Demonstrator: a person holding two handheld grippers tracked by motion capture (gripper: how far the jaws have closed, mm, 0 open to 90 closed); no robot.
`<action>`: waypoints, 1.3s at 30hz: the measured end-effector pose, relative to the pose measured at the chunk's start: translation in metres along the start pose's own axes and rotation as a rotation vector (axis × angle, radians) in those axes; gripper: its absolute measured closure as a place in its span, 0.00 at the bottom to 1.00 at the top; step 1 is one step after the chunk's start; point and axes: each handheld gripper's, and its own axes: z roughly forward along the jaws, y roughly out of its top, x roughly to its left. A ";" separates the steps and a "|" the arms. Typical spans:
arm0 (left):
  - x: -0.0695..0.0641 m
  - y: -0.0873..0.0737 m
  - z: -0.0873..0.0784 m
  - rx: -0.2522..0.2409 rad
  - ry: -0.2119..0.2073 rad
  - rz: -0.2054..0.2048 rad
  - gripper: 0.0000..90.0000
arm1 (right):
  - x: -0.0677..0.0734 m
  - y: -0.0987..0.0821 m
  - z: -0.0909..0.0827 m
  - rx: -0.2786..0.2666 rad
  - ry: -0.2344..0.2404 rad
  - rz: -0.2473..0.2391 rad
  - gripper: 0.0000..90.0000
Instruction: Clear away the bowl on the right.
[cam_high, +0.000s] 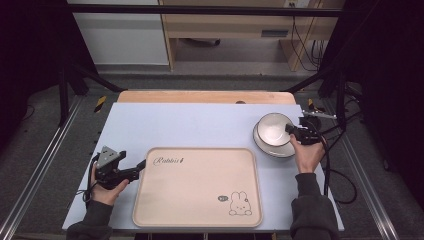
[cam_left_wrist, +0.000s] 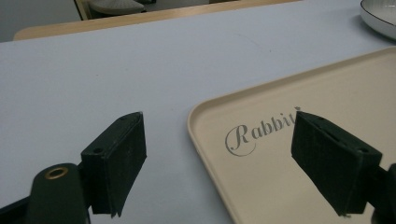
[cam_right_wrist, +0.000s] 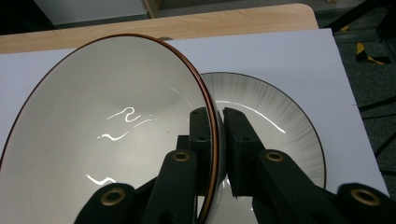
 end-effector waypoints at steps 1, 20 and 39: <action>0.000 0.000 0.000 0.000 0.000 0.000 0.20 | 0.000 0.000 0.000 0.000 0.000 0.000 0.92; 0.001 0.000 -0.001 -0.002 -0.002 -0.003 0.20 | 0.032 0.008 -0.020 -0.043 0.125 -0.068 0.92; 0.000 0.000 -0.001 -0.002 -0.001 0.000 0.20 | 0.067 0.008 -0.026 -0.033 0.217 -0.150 0.92</action>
